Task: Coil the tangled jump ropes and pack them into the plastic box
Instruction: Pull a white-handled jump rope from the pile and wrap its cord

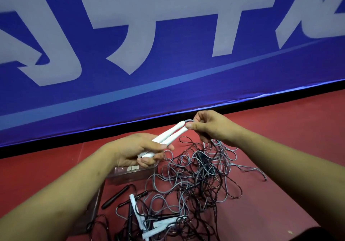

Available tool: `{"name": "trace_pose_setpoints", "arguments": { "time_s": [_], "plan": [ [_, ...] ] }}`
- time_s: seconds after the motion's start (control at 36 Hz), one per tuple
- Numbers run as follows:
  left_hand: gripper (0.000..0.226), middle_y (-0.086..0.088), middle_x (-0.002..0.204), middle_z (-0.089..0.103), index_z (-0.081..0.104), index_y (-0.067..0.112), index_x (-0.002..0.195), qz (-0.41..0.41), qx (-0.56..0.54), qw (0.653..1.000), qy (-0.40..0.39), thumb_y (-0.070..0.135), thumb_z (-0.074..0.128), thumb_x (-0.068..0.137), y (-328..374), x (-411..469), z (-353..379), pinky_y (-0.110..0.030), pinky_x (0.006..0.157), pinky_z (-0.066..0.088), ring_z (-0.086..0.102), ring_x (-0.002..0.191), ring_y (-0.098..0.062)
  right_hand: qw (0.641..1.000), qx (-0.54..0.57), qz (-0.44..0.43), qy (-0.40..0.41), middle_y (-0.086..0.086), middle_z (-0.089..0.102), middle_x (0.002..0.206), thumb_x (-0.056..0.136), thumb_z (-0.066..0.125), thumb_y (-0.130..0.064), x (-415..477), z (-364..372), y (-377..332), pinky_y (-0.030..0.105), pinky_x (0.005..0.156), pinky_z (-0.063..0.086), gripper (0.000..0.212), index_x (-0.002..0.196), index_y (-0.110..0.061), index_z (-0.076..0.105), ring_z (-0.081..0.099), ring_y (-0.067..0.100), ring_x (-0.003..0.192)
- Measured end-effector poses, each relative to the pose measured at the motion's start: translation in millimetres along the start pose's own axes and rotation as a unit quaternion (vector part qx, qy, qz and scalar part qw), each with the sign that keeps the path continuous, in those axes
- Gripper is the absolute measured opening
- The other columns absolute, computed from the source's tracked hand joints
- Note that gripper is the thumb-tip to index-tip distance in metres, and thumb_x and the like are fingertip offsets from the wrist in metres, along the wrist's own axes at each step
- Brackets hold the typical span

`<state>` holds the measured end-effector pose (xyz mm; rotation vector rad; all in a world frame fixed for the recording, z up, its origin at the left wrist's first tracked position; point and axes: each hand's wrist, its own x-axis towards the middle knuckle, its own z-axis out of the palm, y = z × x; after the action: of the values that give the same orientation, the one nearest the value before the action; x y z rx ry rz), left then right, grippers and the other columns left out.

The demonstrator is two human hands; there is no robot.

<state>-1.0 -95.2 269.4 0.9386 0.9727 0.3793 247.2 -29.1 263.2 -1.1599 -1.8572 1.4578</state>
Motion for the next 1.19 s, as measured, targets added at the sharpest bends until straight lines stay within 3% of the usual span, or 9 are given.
{"name": "trace_pose_setpoints", "arguments": {
  "time_s": [0.25,0.39,0.58,0.67,0.75,0.89,1.03,1.11,1.19],
  "plan": [
    [0.014,0.0,0.053,0.032,0.059,0.0,0.095,0.116,-0.069,0.99,0.044,0.011,0.06,0.087,12,4,8,-0.013,0.033,0.018,0.025,0.035,-0.002,0.997,0.057,-0.048,0.037,-0.002,0.039,0.052,0.096,0.054,-0.051,3,5,-10,0.032,0.052,0.032,0.042,0.072,-0.019,0.042,0.04,0.02,0.047],
    [0.019,0.003,0.049,0.029,0.059,0.002,0.096,0.224,-0.177,0.948,0.138,0.018,0.051,0.09,28,6,8,-0.014,0.03,0.017,0.024,0.032,-0.003,0.983,0.18,-0.031,-0.005,-0.002,0.022,0.056,0.105,0.041,-0.03,3,4,-9,0.021,0.046,0.023,0.039,0.082,-0.004,0.059,0.018,0.013,0.049],
    [0.019,-0.002,0.055,0.05,0.056,0.001,0.093,0.269,-0.274,0.882,0.273,0.018,0.05,0.101,35,20,16,-0.016,0.038,0.035,0.048,0.042,-0.01,0.992,0.122,0.008,0.008,0.003,0.047,0.057,0.105,0.04,-0.012,4,27,-13,0.023,0.047,0.035,0.024,0.098,0.001,0.058,0.04,0.013,0.044],
    [0.018,-0.014,0.076,0.068,0.055,0.0,0.095,0.275,-0.292,0.859,0.318,0.017,0.052,0.102,34,21,12,-0.02,0.048,0.053,0.069,0.058,-0.017,0.988,0.153,0.001,0.02,0.007,0.05,0.059,0.104,0.042,-0.009,6,40,-21,0.019,0.039,0.031,0.017,0.101,0.002,0.055,0.035,0.01,0.038],
    [0.018,-0.029,0.101,0.068,0.052,0.0,0.098,0.272,-0.303,0.852,0.327,0.018,0.051,0.103,28,26,9,-0.033,0.071,0.063,0.075,0.082,-0.032,0.987,0.157,0.003,0.016,0.005,0.053,0.058,0.104,0.044,-0.012,9,47,-28,0.02,0.039,0.032,0.02,0.095,0.0,0.057,0.039,0.011,0.038],
    [0.021,-0.026,0.107,0.069,0.049,0.007,0.095,0.272,-0.328,0.845,0.323,0.022,0.041,0.107,33,30,11,-0.045,0.088,0.057,0.07,0.097,-0.035,0.998,0.028,0.045,-0.023,0.003,0.048,0.055,0.105,0.044,-0.018,5,65,-25,0.023,0.044,0.04,0.032,0.078,-0.008,0.06,0.047,0.016,0.045],
    [0.031,-0.019,0.13,0.062,0.054,0.003,0.114,0.242,-0.382,0.83,0.326,0.028,0.035,0.108,29,36,15,-0.041,0.102,0.045,0.062,0.114,-0.032,0.993,0.062,0.086,-0.05,0.001,0.044,0.054,0.104,0.045,-0.02,8,75,-23,0.02,0.042,0.03,0.032,0.08,-0.007,0.063,0.039,0.011,0.039],
    [0.041,-0.008,0.136,0.061,0.054,0.007,0.128,0.225,-0.376,0.851,0.289,0.035,0.032,0.108,28,36,16,-0.042,0.111,0.036,0.049,0.134,-0.031,0.988,0.083,0.101,-0.079,0.0,0.042,0.052,0.103,0.045,-0.018,6,84,-28,0.018,0.04,0.025,0.029,0.084,-0.005,0.063,0.034,0.009,0.037],
    [0.035,-0.008,0.125,0.069,0.055,0.02,0.123,0.212,-0.349,0.875,0.26,0.042,0.035,0.106,27,35,17,-0.047,0.115,0.033,0.053,0.129,-0.038,0.986,0.077,0.107,-0.098,0.001,0.042,0.051,0.101,0.045,-0.014,4,89,-35,0.019,0.038,0.025,0.026,0.086,-0.004,0.063,0.034,0.008,0.037]
  ]
}}
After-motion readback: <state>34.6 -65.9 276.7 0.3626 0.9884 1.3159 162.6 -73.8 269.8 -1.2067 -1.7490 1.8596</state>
